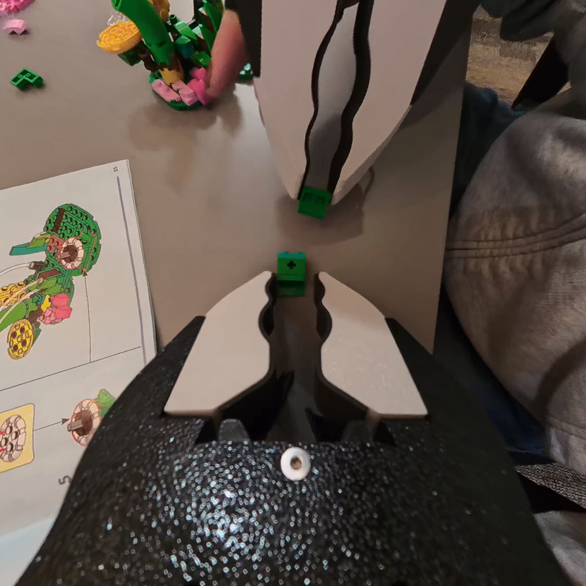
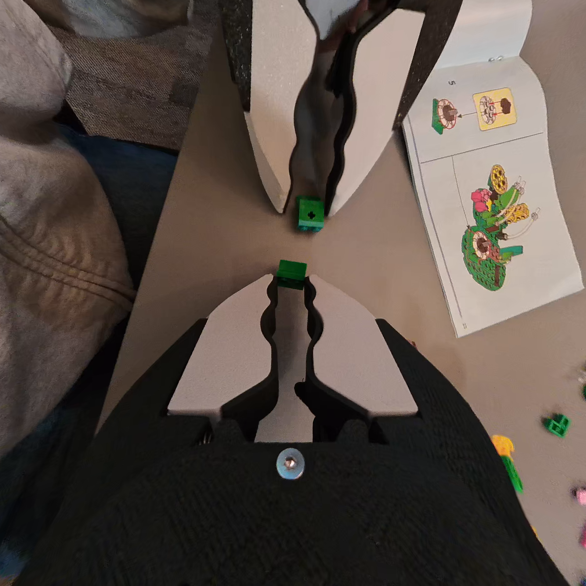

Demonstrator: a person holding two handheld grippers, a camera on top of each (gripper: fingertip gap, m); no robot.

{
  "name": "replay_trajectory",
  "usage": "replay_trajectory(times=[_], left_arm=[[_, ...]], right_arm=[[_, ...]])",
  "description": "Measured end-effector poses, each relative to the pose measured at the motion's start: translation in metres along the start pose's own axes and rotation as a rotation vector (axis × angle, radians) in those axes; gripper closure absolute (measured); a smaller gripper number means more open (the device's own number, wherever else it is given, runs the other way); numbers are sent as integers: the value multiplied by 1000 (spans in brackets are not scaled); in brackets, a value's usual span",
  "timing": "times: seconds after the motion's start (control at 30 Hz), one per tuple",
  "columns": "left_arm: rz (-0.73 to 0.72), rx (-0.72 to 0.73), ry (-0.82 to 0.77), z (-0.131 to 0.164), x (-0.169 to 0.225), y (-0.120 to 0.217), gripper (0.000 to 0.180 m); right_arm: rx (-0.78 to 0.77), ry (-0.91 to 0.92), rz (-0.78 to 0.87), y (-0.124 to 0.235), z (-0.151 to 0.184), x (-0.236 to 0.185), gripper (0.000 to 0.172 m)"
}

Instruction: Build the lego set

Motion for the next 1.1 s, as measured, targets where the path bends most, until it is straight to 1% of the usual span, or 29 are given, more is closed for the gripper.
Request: replay_trajectory(times=[0.03, 0.27, 0.4, 0.67, 0.83, 1.1], left_arm=[[4, 5, 2, 0, -1, 0, 163], [11, 31, -44, -2, -1, -3, 164], [53, 71, -23, -8, 2, -3, 164], [69, 27, -25, -6, 3, -7, 164], [69, 4, -31, -7, 2, -7, 164], [70, -30, -61, -7, 3, -9, 164]], right_arm=[[2, -9, -14, -2, -1, 1, 158], [-45, -17, -85, -13, 0, 5, 158], [-42, -19, -120, -17, -3, 5, 158], [-66, 1, -163, -21, -6, 2, 158], [-78, 26, -150, -20, -6, 1, 158], [-57, 15, -171, -20, -5, 2, 158]])
Point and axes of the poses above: each gripper's, where its closed fingertips meet, y back along the fingers, z out of its underside, x = y × z across the jaws, the point moved 2 cm from there along y, back along the fingers, and after that the axes turned 13 degrees about -y, right-handed, at the moved point
